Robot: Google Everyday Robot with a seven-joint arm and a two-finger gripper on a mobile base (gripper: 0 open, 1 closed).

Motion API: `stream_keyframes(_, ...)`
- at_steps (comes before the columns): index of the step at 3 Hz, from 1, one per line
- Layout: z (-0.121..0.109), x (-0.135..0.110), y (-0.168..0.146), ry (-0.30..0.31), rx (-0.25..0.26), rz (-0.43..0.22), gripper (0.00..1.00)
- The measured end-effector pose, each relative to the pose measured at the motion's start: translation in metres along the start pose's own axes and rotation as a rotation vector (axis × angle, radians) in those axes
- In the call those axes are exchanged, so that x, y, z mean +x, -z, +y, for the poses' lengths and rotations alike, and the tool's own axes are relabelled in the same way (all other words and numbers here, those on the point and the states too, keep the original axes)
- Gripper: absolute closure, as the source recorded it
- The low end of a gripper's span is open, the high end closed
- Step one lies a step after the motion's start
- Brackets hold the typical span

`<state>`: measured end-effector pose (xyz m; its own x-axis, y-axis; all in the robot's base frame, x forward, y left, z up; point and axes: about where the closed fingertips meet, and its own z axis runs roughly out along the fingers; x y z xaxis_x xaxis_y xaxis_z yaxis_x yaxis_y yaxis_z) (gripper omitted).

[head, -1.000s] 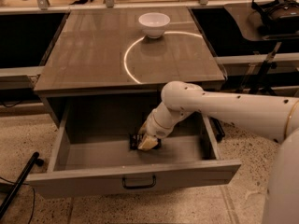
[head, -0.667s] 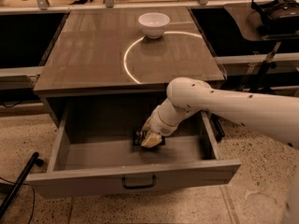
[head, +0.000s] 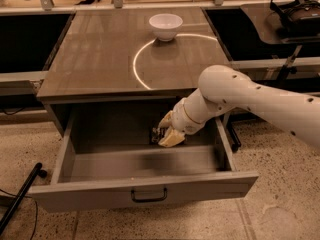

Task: Pick rxbar chocolate from top drawer and place on counter

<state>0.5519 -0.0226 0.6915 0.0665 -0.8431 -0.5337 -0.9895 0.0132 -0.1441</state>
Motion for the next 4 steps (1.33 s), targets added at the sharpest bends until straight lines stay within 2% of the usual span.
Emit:
stream_keyframes(1,0.000,0.000,0.000,0.000,0.000,0.000,1.00)
stream_keyframes(4,-0.012,-0.055,0.095,0.149,0.061,0.086,1.00)
